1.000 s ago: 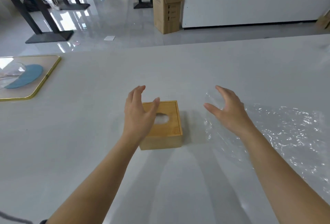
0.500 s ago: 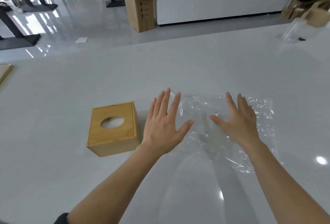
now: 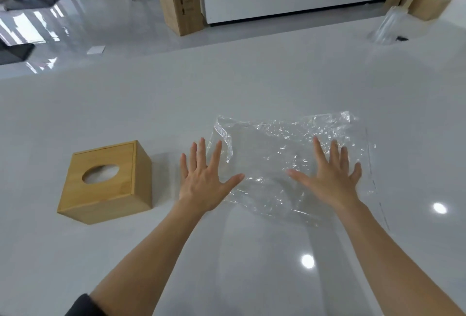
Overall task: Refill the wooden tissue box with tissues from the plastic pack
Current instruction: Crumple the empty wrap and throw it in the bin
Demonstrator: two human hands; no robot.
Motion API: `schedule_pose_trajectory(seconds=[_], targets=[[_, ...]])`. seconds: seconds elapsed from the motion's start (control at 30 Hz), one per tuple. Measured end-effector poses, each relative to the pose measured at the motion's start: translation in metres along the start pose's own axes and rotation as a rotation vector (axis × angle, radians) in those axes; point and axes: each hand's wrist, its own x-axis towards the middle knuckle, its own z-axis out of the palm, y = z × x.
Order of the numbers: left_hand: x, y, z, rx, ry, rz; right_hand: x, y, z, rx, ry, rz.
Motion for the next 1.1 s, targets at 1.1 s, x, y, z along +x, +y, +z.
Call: schedule_pose_trajectory(seconds=[1.1], targets=[[-0.061,0.056,-0.024,-1.727,0.06,-0.501,-0.088,-0.056,0.027,0.823,0.002,-0.682]])
